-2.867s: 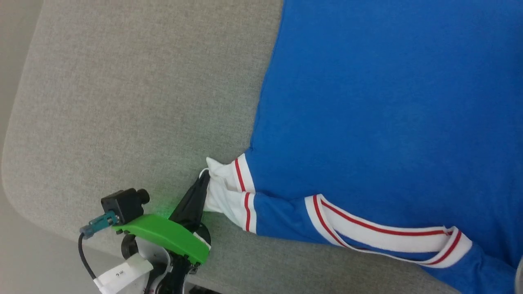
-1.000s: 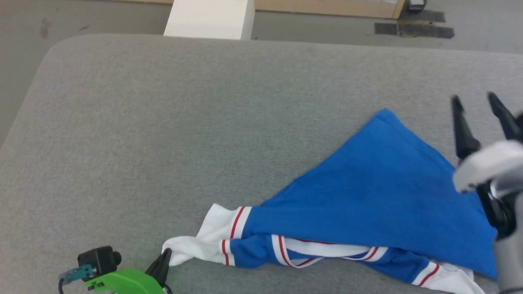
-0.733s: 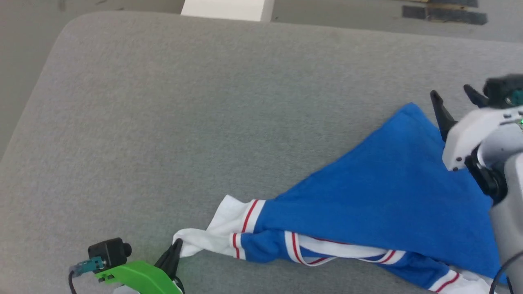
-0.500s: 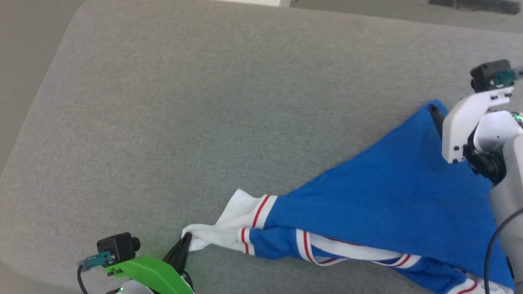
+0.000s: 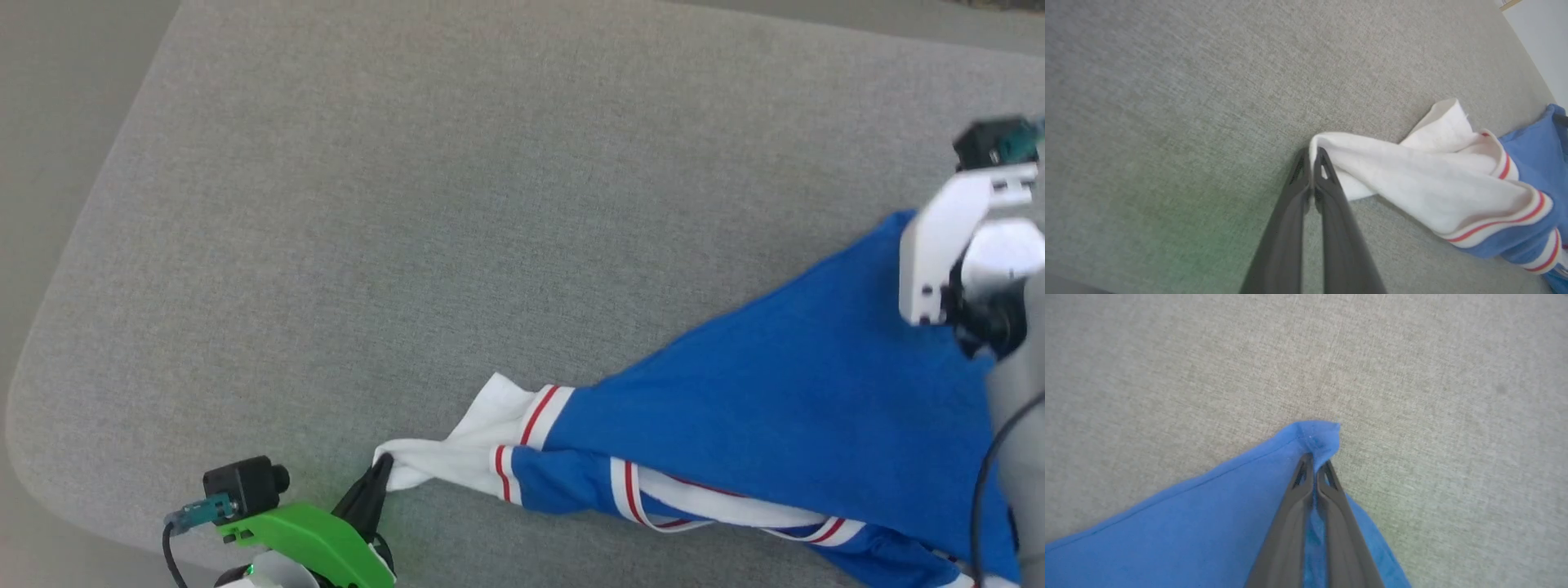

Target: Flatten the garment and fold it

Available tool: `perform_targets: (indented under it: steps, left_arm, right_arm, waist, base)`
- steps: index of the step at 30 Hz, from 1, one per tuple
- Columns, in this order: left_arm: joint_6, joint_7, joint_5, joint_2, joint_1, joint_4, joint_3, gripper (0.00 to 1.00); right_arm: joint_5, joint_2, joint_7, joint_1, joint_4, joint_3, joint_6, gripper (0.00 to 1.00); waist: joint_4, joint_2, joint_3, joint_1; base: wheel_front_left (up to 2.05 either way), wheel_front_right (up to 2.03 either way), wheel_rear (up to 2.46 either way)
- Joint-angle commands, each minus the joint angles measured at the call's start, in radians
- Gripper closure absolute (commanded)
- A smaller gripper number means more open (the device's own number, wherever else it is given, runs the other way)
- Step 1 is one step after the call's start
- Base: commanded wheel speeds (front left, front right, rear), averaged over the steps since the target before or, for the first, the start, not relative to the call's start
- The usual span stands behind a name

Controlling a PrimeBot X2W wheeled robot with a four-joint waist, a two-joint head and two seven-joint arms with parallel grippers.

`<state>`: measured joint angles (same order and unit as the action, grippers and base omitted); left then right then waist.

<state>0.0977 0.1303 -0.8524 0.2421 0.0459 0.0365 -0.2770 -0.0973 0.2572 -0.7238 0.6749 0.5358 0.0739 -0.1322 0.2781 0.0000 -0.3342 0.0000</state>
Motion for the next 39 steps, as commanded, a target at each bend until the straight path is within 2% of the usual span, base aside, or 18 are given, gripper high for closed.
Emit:
perform_targets:
  steps: [1,6,10,14,17,22,26,32,39]
  left_arm:
    - [0.005,-0.002,-0.009,0.004,0.005,0.010,0.004,1.00]
    - [0.022,0.001,-0.011,0.025,0.038,-0.003,0.021,1.00]
    - [0.039,0.005,-0.011,0.040,0.069,-0.024,0.031,1.00]
    - [0.061,-0.012,0.001,0.057,0.091,-0.045,0.053,1.00]
    - [0.073,-0.022,0.017,0.073,0.095,-0.068,0.062,1.00]
    - [0.088,-0.031,0.047,0.100,0.033,-0.127,0.082,1.00]
    - [0.084,-0.018,0.060,0.126,-0.078,-0.192,0.099,1.00]
    - [0.069,0.036,0.028,0.146,-0.292,-0.266,0.128,1.00]
    - [0.045,0.144,-0.010,0.184,-0.618,-0.233,0.141,1.00]
  right_arm:
    - [-0.002,-0.010,0.045,-0.048,-0.017,0.019,0.002,1.00]
    - [-0.017,-0.057,0.291,-0.180,-0.128,0.076,0.002,1.00]
    - [-0.030,-0.103,0.446,-0.309,-0.208,0.114,0.002,1.00]
    - [-0.053,-0.147,0.544,-0.440,-0.286,0.140,0.002,1.00]
    - [-0.076,-0.170,0.571,-0.515,-0.348,0.158,0.002,1.00]
    - [-0.095,-0.180,0.543,-0.569,-0.485,0.175,0.002,1.00]
    - [-0.091,-0.143,0.447,-0.552,-0.629,0.179,0.002,1.00]
    - [-0.091,-0.023,0.282,-0.428,-0.783,0.121,0.002,1.00]
    - [-0.110,0.141,0.132,-0.166,-0.805,0.035,0.002,1.00]
  waist:
    - [-0.017,0.0000,0.039,0.0000]
    - [-0.061,0.0000,0.115,0.0000]
    - [-0.098,0.0000,0.168,0.0000]
    - [-0.135,0.0000,0.225,0.0000]
    - [-0.160,0.0000,0.253,0.0000]
    - [-0.199,0.0000,0.286,0.0000]
    - [-0.222,0.0000,0.297,0.0000]
    - [-0.256,0.0000,0.270,0.0000]
    - [-0.278,0.0000,0.139,0.0000]
  base:
    - [0.00,0.00,0.00]
    - [0.00,0.00,0.00]
    - [0.00,0.00,0.00]
    - [0.00,0.00,0.00]
    - [0.00,0.00,0.00]
    - [0.00,0.00,0.00]
    - [0.00,0.00,0.00]
    - [0.00,0.00,0.00]
    - [0.00,0.00,0.00]
